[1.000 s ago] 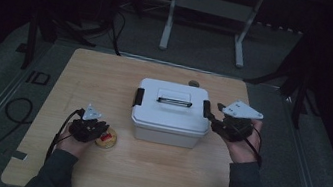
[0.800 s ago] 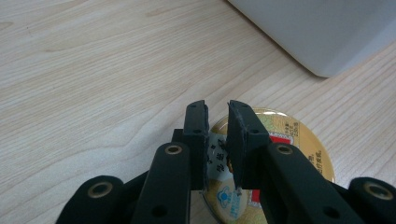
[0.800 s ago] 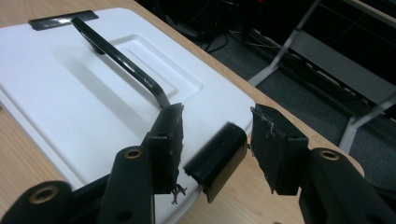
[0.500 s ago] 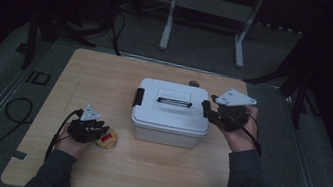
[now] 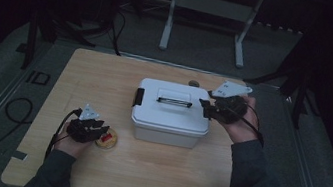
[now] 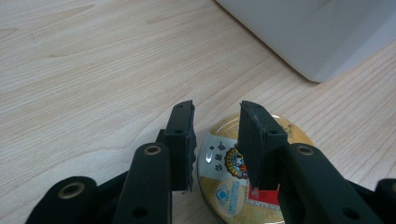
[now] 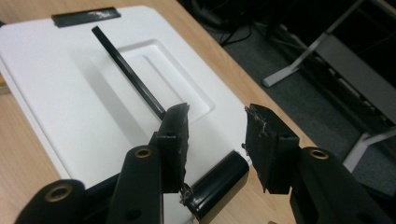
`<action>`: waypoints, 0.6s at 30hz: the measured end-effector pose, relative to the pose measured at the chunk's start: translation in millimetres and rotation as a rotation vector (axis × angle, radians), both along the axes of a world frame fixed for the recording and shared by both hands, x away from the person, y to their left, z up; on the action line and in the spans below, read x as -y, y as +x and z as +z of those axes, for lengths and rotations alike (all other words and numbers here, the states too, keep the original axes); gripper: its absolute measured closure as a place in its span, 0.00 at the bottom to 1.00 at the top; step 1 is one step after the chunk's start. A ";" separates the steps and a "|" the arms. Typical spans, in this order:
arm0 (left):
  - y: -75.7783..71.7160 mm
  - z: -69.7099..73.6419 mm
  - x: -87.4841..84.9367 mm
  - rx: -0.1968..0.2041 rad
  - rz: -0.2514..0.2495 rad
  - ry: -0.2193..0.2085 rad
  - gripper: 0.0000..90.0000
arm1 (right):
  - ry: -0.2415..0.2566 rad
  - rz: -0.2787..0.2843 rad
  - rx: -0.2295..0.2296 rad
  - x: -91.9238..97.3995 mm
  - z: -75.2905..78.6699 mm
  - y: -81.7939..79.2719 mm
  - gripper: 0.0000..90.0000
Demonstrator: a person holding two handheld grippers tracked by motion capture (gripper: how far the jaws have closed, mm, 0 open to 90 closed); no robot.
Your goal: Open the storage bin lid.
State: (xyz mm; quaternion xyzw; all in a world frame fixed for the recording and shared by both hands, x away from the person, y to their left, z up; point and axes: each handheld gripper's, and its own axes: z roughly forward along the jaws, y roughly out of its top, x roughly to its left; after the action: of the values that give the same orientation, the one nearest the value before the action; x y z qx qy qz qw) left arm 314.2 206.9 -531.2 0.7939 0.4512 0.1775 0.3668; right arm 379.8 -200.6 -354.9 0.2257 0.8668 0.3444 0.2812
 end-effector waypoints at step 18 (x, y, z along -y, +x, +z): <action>0.7 -0.2 -0.8 -0.011 -0.008 -0.006 0.72 | -0.151 0.076 -0.018 -1.8 5.6 14.1 0.66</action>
State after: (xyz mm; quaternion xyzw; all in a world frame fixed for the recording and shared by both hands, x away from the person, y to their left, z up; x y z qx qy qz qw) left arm 314.9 207.7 -531.5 0.7956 0.4506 0.1703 0.3675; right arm 393.8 -198.8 -349.3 0.1739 0.9008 0.2865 0.2762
